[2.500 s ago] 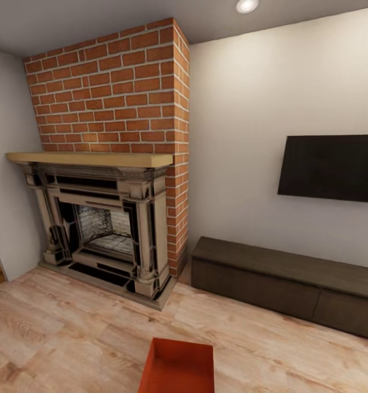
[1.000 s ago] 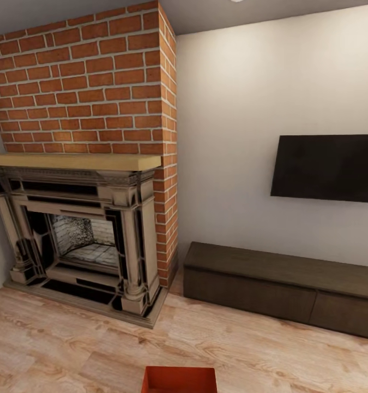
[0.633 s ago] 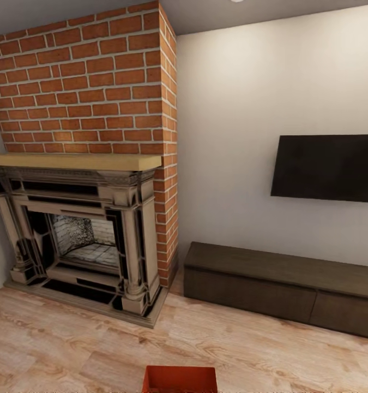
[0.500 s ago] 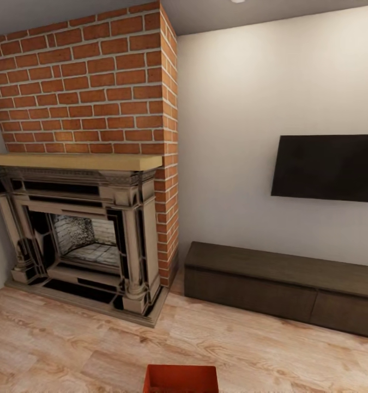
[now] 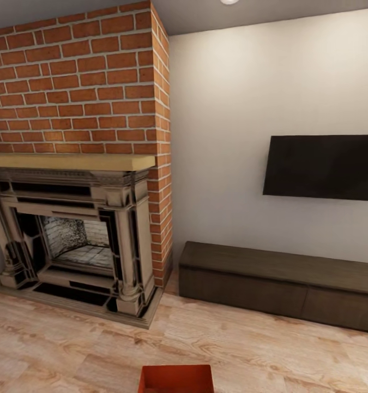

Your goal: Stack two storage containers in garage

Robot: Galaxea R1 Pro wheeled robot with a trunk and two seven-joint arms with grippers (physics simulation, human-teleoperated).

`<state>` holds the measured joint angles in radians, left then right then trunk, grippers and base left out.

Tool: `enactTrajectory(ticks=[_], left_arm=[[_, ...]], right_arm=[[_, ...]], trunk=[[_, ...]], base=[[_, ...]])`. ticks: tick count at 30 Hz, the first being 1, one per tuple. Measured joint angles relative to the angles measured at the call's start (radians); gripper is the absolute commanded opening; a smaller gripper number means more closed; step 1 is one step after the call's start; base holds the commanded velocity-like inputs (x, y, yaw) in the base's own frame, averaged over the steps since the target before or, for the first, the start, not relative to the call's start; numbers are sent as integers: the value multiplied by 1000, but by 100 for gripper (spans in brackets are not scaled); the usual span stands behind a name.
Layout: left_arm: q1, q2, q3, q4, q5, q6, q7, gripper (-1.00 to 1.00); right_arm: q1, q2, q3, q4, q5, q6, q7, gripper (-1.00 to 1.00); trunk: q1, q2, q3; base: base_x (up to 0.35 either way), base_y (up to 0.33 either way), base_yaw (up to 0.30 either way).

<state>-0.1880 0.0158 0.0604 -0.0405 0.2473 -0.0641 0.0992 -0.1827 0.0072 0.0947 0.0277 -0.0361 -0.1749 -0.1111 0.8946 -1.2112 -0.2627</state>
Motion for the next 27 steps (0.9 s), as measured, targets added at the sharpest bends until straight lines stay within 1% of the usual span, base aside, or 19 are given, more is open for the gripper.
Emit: enactTrajectory(ticks=[12,27], left_arm=[[0,0,0,1,0,0,0,100],[0,0,0,1,0,0,1,100]], right_arm=[[0,-2,2,0,2,1,2,100],[0,-2,1,0,3,1,0,100]], trunk=[[0,0,0],[0,0,0]], base=[[0,1,-5],[0,41,0]])
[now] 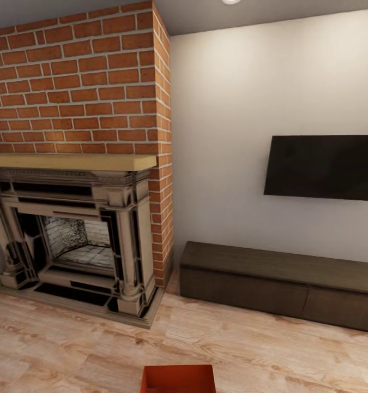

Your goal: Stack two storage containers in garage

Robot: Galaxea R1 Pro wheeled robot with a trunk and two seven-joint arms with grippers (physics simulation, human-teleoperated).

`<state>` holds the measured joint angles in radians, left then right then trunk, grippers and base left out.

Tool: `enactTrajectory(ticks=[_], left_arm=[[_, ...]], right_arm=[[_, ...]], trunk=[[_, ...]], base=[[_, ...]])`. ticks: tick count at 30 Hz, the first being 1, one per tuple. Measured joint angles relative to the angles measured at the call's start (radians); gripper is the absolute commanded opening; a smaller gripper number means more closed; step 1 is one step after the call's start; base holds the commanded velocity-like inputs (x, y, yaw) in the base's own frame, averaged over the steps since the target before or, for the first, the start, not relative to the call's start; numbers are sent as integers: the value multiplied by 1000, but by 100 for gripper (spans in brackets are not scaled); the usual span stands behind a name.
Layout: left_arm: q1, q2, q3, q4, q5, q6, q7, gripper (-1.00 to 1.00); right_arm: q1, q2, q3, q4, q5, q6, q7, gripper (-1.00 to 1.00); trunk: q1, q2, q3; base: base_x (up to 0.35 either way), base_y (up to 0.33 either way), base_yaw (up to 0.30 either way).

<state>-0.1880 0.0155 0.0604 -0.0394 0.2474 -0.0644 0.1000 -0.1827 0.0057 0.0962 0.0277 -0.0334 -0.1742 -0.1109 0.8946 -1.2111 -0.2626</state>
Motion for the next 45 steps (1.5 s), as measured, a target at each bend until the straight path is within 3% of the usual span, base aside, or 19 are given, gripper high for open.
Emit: enactTrajectory(ticks=[45], left_arm=[[0,2,-1,0,0,0,-1,100]], right_arm=[[0,1,4,0,-2,3,12,100]], trunk=[[0,0,-6]], base=[[0,20,10]])
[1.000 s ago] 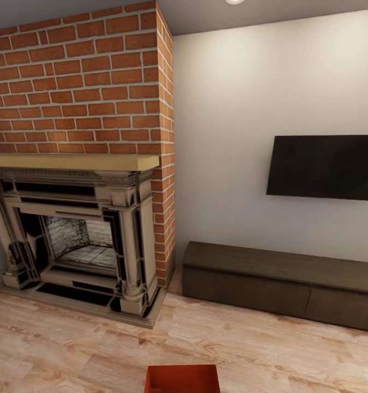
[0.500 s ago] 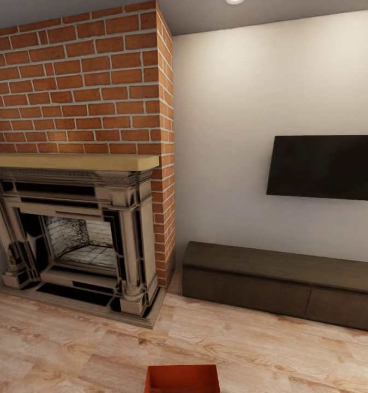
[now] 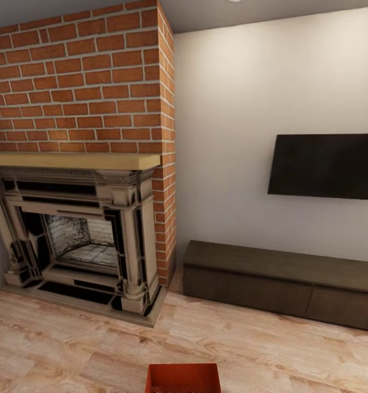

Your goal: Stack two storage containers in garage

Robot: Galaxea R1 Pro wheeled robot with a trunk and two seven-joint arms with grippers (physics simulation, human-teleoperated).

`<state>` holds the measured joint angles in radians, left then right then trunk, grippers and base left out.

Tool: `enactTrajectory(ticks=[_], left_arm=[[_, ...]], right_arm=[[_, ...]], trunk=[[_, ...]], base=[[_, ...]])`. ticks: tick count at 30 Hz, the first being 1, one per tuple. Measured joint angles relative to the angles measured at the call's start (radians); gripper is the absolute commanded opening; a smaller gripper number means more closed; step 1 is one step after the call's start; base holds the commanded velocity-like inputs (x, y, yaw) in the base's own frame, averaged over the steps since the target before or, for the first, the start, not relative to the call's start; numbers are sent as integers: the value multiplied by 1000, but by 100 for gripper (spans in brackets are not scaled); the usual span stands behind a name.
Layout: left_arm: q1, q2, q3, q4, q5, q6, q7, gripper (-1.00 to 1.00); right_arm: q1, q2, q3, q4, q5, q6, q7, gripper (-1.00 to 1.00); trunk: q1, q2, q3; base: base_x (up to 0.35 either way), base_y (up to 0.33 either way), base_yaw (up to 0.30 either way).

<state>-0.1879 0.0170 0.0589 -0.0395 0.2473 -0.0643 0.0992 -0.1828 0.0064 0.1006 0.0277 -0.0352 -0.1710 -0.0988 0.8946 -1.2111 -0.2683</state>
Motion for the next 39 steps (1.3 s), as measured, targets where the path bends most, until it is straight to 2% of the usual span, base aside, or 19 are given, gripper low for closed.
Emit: enactTrajectory(ticks=[18,22,39], left_arm=[[0,2,-5,-2,-12,-1,0,100],[0,1,-6,-3,-14,-2,0,100],[0,1,-7,-2,-14,-2,0,100]], right_arm=[[0,2,8,0,9,0,3,100],[0,2,1,0,0,0,3,100],[0,3,-10,0,-5,0,-3,100]], trunk=[[0,0,-27],[0,0,-33],[0,0,-59]], base=[[0,0,122],[0,0,50],[0,0,-123]])
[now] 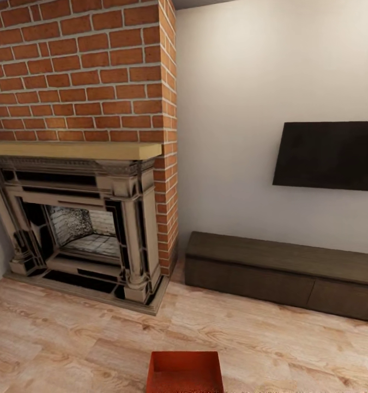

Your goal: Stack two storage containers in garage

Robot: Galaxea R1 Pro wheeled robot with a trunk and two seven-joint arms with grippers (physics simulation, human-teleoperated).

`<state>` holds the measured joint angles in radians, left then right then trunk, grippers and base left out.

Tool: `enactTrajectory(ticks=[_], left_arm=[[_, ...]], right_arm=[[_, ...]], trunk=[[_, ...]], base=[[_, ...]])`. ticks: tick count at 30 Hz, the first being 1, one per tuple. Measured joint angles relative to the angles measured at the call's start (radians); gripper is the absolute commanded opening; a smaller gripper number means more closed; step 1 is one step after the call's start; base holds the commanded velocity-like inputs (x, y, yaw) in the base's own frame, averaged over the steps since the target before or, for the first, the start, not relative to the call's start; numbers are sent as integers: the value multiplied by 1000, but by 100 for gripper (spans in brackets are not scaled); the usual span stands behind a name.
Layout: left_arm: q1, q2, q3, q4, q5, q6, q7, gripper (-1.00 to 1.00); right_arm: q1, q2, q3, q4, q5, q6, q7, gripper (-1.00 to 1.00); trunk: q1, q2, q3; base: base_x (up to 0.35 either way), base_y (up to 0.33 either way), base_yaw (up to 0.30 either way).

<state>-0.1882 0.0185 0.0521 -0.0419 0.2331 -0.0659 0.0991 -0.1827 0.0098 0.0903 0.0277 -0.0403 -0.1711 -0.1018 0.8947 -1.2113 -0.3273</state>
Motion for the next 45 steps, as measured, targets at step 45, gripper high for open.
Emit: enactTrajectory(ticks=[45], left_arm=[[0,0,0,0,0,0,0,100]], right_arm=[[0,-1,5,0,1,41,13,100]], trunk=[[0,0,-70]], base=[[0,0,-48]])
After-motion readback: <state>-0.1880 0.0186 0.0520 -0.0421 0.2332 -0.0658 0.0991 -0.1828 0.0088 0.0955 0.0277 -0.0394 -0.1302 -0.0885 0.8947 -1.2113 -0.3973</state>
